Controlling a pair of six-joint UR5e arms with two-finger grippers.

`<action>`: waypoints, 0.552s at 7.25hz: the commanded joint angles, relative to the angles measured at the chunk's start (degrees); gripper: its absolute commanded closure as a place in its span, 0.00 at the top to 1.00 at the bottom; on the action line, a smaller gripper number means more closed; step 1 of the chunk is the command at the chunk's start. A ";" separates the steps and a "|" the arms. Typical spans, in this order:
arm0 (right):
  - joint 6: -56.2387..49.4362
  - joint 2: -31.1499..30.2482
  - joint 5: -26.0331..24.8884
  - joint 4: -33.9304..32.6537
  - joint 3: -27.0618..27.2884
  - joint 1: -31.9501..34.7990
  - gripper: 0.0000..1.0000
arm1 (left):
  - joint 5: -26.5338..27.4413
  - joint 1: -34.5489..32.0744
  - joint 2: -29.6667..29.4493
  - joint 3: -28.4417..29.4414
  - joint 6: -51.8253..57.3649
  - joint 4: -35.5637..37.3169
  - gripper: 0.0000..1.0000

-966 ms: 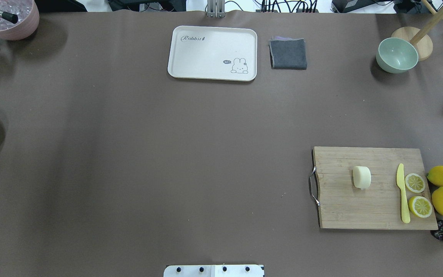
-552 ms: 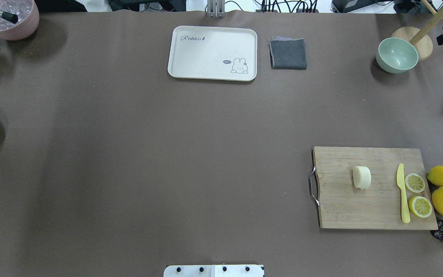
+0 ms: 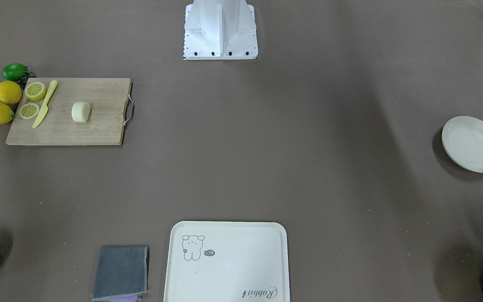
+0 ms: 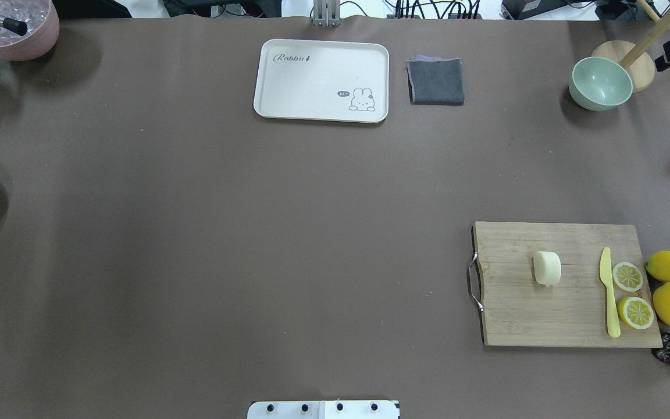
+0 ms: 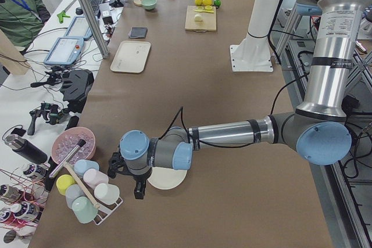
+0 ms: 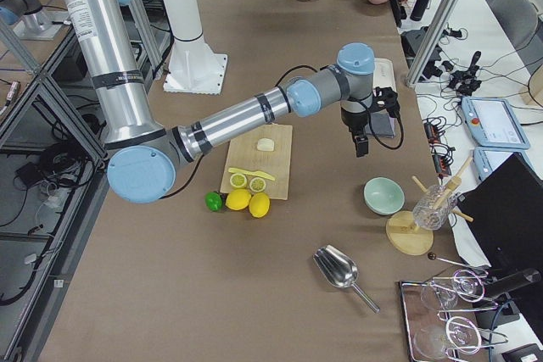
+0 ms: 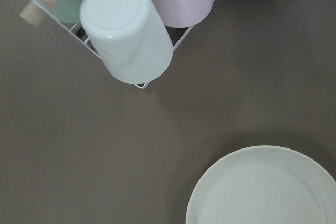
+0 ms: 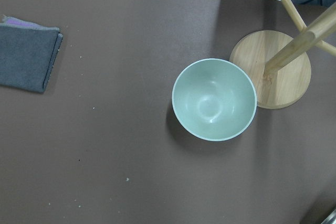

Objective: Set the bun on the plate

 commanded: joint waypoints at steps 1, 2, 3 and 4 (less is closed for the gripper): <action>0.00 0.01 -1.04 0.00 -0.01 -0.36 1.00 | -1.56 0.09 -0.01 2.61 0.07 -0.61 0.98; 0.00 0.02 -2.00 0.00 0.16 -0.45 1.00 | -1.92 0.26 -0.10 3.23 0.07 -1.13 0.98; 0.00 0.02 -2.70 0.00 0.34 -0.62 1.00 | -4.27 2.18 -0.10 4.37 0.07 -1.48 0.98; 0.00 0.02 -3.41 0.09 0.86 -0.62 1.00 | -6.90 2.37 -0.01 5.86 0.59 -2.36 0.98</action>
